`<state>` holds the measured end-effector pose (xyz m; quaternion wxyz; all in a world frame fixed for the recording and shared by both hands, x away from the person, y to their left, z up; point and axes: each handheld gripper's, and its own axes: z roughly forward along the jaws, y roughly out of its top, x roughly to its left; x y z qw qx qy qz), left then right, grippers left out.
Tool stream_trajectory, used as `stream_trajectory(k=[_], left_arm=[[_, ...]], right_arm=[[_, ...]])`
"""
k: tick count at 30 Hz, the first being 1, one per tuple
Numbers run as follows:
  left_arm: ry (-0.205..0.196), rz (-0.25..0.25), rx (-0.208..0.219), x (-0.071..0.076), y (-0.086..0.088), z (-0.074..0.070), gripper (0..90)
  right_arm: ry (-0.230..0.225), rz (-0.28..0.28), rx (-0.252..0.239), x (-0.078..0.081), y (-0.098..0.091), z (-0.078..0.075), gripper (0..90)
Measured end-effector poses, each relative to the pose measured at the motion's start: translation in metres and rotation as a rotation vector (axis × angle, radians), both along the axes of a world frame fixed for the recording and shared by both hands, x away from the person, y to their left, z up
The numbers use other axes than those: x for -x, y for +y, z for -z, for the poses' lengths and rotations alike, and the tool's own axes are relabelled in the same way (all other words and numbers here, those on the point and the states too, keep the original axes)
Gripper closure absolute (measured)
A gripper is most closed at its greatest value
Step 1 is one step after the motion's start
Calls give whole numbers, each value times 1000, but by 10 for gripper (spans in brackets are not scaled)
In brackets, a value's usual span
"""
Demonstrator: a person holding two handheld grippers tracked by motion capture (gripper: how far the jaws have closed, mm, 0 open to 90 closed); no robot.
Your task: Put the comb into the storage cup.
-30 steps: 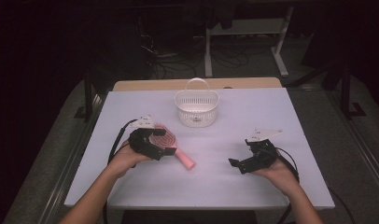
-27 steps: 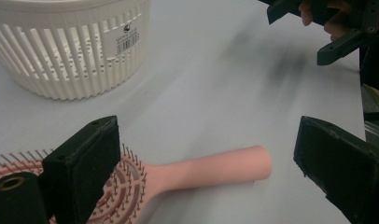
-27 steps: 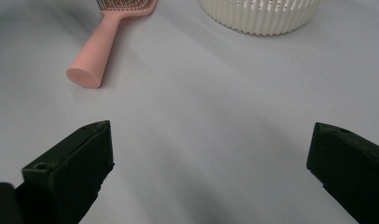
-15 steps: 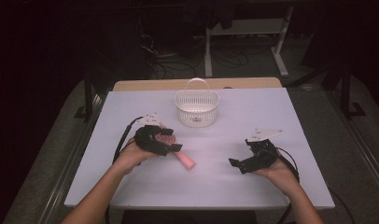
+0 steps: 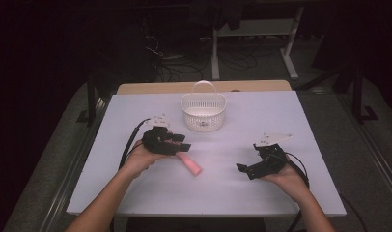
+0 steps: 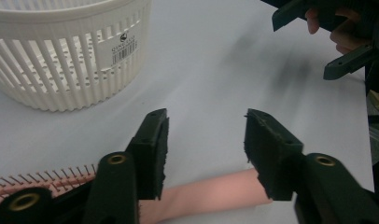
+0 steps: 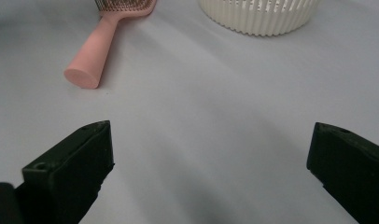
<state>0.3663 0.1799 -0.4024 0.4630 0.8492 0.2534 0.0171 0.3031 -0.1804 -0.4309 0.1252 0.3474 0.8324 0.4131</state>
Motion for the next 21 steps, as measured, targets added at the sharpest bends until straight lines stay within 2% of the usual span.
stream_trajectory(k=[2,12,15,21], left_arm=[[4,3,-4,0,-2,0,544],[1,51,-41,1,-15,-2,813],[0,57,-33,1,-17,-2,900],[4,70,-51,2,-24,2,900]], right_arm=[[-8,-5,8,0,1,1,1],[-7,-16,-4,-4,3,3,1],[-10,-10,-9,-3,2,2,1],[-16,-8,-13,-3,0,2,1]])
